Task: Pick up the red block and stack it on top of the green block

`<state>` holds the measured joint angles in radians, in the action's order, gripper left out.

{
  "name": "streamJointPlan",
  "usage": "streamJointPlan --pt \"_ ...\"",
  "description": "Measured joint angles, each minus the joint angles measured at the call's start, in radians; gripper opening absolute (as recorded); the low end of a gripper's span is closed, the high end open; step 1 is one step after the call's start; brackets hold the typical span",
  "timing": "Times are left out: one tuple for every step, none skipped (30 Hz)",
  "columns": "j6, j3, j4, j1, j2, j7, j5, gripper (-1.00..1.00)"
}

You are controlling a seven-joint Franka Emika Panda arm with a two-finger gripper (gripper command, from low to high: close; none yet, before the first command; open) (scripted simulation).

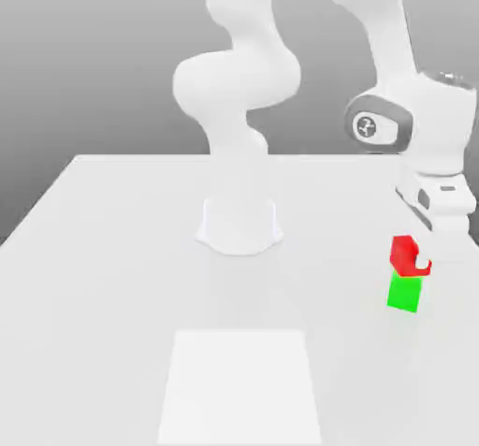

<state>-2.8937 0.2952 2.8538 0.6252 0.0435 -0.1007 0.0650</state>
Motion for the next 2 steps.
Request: streamJointPlan --pt "0.000 0.000 0.000 0.000 0.000 0.000 0.000 1.00" --pt "0.000 0.000 0.000 0.000 0.000 0.000 0.000 1.00"
